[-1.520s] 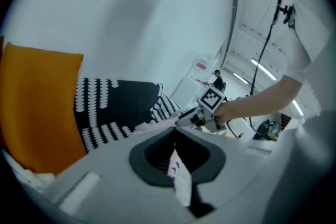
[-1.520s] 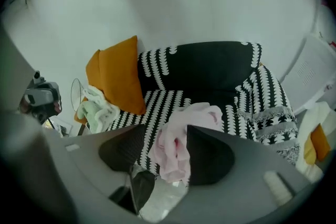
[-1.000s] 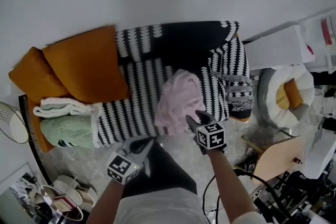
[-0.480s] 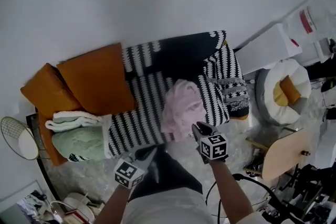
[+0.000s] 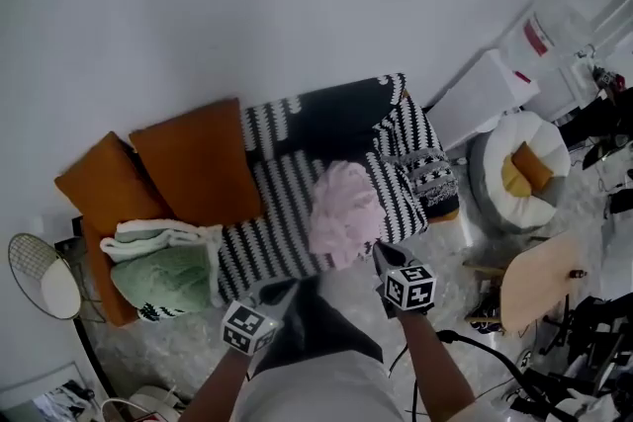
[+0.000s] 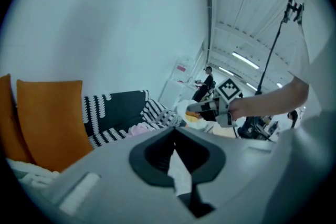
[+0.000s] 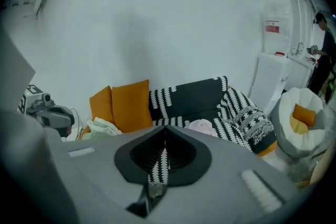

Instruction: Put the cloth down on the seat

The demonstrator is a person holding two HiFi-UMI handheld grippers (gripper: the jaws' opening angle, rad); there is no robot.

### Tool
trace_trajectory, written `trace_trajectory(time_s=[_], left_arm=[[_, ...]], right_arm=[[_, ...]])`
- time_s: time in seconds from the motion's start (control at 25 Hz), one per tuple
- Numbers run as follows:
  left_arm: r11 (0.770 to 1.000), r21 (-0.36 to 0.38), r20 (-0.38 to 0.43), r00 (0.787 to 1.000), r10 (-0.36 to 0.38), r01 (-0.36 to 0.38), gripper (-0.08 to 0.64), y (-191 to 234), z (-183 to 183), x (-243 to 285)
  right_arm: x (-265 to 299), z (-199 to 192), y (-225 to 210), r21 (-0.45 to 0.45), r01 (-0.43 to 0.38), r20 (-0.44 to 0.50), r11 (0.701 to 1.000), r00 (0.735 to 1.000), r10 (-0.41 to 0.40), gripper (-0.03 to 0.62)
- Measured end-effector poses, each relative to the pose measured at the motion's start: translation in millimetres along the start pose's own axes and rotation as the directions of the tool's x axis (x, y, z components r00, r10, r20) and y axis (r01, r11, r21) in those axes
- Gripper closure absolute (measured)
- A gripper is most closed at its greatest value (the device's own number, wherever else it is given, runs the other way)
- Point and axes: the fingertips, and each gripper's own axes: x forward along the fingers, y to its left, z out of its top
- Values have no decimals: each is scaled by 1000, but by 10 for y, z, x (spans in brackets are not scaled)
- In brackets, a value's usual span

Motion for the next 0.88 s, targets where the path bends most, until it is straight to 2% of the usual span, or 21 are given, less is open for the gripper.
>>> trace_trajectory(time_s=[0.6, 0.88], left_arm=[[1000, 13, 72, 997, -26, 26, 560, -940, -288, -1219], [999, 36, 109, 994, -25, 22, 560, -1335, -207, -1460]], right_arm=[[-1614, -503, 940, -28, 47, 161, 999, 986, -42, 588], [-2266, -700, 1033, -62, 62, 209, 996, 977, -48, 588]])
